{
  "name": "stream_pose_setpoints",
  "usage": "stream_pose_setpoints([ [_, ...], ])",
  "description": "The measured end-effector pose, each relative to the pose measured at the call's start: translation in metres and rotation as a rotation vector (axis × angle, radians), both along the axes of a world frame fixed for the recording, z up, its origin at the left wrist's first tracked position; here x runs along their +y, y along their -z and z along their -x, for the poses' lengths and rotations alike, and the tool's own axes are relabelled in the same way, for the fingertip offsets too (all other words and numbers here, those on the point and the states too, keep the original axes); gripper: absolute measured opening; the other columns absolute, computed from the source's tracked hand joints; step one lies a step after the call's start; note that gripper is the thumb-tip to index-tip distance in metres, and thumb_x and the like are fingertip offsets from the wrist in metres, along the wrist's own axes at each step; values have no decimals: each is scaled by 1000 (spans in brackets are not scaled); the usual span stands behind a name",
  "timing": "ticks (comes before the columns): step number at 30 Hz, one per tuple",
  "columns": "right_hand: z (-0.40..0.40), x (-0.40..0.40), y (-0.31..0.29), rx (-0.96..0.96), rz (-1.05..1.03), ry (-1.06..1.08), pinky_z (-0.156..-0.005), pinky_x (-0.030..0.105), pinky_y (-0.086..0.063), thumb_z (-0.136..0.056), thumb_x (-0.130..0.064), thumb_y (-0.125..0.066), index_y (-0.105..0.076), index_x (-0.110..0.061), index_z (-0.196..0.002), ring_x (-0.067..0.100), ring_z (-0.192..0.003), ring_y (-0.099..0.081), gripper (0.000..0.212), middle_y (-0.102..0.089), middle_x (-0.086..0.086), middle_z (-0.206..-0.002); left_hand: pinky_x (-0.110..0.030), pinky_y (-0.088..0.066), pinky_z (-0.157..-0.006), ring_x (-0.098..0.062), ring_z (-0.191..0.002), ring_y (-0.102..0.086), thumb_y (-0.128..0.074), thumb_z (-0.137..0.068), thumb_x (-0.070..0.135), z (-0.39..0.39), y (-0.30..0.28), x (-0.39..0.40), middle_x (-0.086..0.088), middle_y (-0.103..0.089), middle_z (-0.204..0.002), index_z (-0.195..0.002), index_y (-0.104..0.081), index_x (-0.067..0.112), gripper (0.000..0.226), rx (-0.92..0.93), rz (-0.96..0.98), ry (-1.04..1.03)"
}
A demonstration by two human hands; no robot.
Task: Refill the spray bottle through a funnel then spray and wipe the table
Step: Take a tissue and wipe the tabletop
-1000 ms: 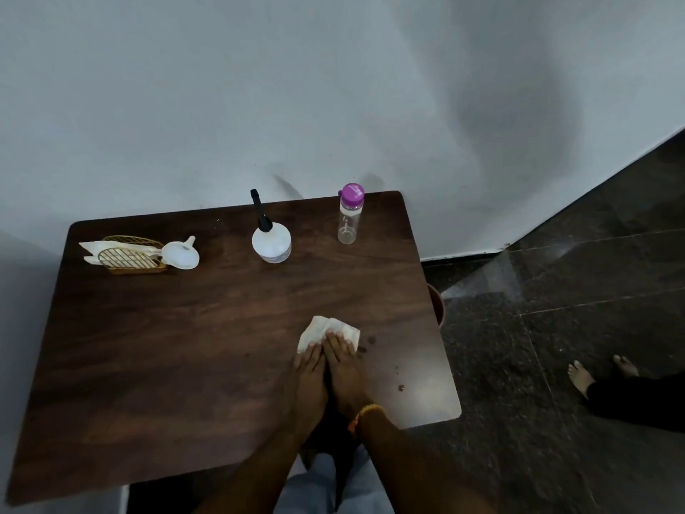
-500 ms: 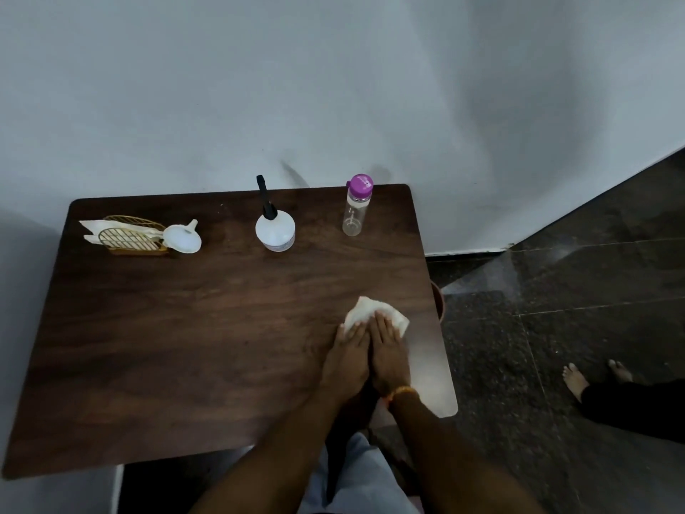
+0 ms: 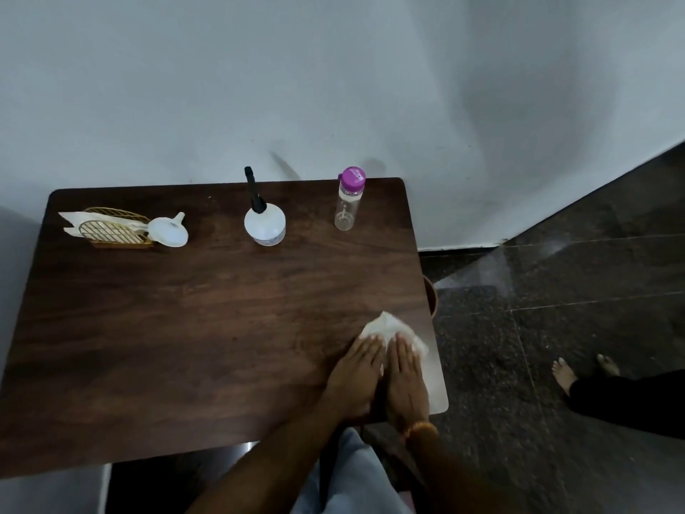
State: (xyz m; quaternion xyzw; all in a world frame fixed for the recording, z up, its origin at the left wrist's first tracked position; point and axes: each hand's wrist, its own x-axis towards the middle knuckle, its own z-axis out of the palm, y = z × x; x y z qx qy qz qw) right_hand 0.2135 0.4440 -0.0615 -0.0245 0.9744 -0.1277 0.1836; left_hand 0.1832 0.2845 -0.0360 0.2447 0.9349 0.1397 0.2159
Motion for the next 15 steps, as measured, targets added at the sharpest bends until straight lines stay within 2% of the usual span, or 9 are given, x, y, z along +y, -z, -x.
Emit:
stream_pose_setpoints([
  [2, 45, -17, 3, -4, -32, 7, -136, 45, -6, -101, -45, -27, -19, -4, -168, 32, -164, -16, 79, -8, 15, -175, -46, 6, -131, -25, -162, 5, -14, -103, 32, 39, -11, 10, -13, 3, -175, -162, 9, 8, 68, -29, 84, -143],
  [3, 62, -27, 3, -12, -44, -4, -135, 47, -8, -100, -49, -27, -14, -7, -169, 31, -165, -11, 82, -5, 14, -176, -46, 11, -129, -25, -162, 6, -10, -102, 32, 52, -14, 6, -12, 7, -175, -161, 13, 8, 68, -45, 150, -174],
  [4, 71, -36, 3, -21, -42, -32, -134, 49, -8, -101, -50, -30, -10, -9, -170, 30, -165, -5, 83, -2, 13, -177, -48, 12, -128, -26, -163, 5, -11, -103, 32, 59, -15, -3, -12, 6, -175, -163, 9, 8, 68, -46, 205, -169],
  [6, 68, -52, 0, -24, 24, -91, -135, 47, -6, -104, -43, -32, -11, -12, -170, 26, -165, -4, 76, -2, 10, -177, -53, 6, -130, -29, -163, -1, -15, -105, 34, 49, -12, -30, -12, -4, -175, -166, -11, 6, 67, -20, 223, -105],
  [8, 35, -51, -4, -34, 110, -156, -135, 43, -4, -105, -40, -31, -17, -16, -169, 22, -166, -9, 70, -3, 4, -176, -54, -7, -129, -34, -160, -18, -22, -103, 41, 12, 4, -58, -17, -21, -170, -160, -32, 1, 70, 44, 118, 9],
  [11, -40, -18, 7, -33, 113, -177, -134, 41, -4, -106, -42, -49, -13, -20, -171, 18, -166, -8, 77, 8, -2, -178, -50, -29, -120, -32, -149, -44, -44, -104, 34, -52, 17, -71, -18, -47, -159, -149, -52, 1, 56, 144, -21, 154],
  [13, -78, 10, 12, -41, 93, -91, -134, 41, -9, -103, -52, -58, -19, -16, -170, 20, -166, -13, 86, 1, 0, -179, -45, -32, -121, -26, -144, -52, -50, -104, 30, -68, 21, -51, -14, -58, -152, -143, -61, 4, 49, 87, -47, 251],
  [15, -80, 34, 9, -40, 59, -40, -134, 44, -13, -101, -59, -58, -25, -9, -168, 24, -165, -15, 90, -11, 9, -178, -44, -26, -124, -26, -143, -53, -47, -103, 32, -60, 22, -17, -14, -58, -152, -145, -60, 4, 52, 80, 7, 292],
])
